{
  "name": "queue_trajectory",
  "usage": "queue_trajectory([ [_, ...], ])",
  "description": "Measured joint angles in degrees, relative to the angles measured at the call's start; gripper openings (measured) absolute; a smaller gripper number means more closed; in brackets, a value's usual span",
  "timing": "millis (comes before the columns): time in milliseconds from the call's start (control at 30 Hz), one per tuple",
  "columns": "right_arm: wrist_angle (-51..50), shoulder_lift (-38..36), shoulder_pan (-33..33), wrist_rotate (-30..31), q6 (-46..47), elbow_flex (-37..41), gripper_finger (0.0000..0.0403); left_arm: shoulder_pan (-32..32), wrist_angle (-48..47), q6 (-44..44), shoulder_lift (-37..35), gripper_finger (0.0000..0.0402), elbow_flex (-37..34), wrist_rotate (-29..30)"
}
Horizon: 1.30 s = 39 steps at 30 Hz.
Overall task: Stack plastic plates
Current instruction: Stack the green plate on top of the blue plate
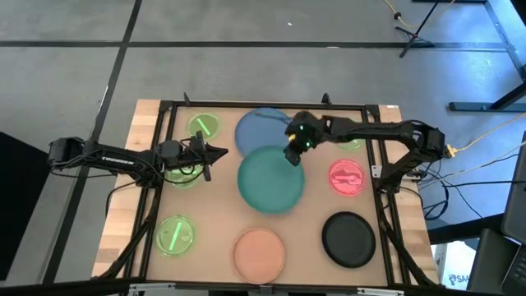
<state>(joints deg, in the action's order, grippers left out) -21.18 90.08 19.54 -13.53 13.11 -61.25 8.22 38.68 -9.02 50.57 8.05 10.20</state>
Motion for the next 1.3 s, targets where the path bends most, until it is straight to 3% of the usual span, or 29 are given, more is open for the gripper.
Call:
queue_trajectory([
  [233, 6.09, 0.51, 10.7, 2.63, -2.78, -3.75, 0.0002, -0.06, 0.02, -0.97, 0.0, 0.0004, 0.0, 0.05],
  [433, 12.77, 6.11, 18.24, 2.81, -0.54, -3.75, 0.0002, -0.08, 0.0, -1.17, 0.0, 0.0004, 0.0, 1.07],
  [667, 16.03, 14.37, 19.9, 2.39, 1.45, -3.68, 0.0003, -0.08, 0.0, -1.17, 0.0, 0.0004, 0.0, 1.09],
  [900, 17.78, 16.87, 19.82, 2.37, 3.36, -3.66, 0.0005, -0.06, 0.0, -1.48, 0.02, 0.0004, 0.0, 1.29],
  [1033, 17.91, 16.84, 19.82, 2.62, 2.5, -3.66, 0.0036, -0.08, 0.0, -1.57, 0.0, 0.0004, 0.0, 1.29],
  [1300, 13.62, 10.26, 19.82, 1.84, -2.24, -3.66, 0.0149, -0.06, -0.02, -2.62, 0.02, 0.0004, 0.0, 1.0],
])
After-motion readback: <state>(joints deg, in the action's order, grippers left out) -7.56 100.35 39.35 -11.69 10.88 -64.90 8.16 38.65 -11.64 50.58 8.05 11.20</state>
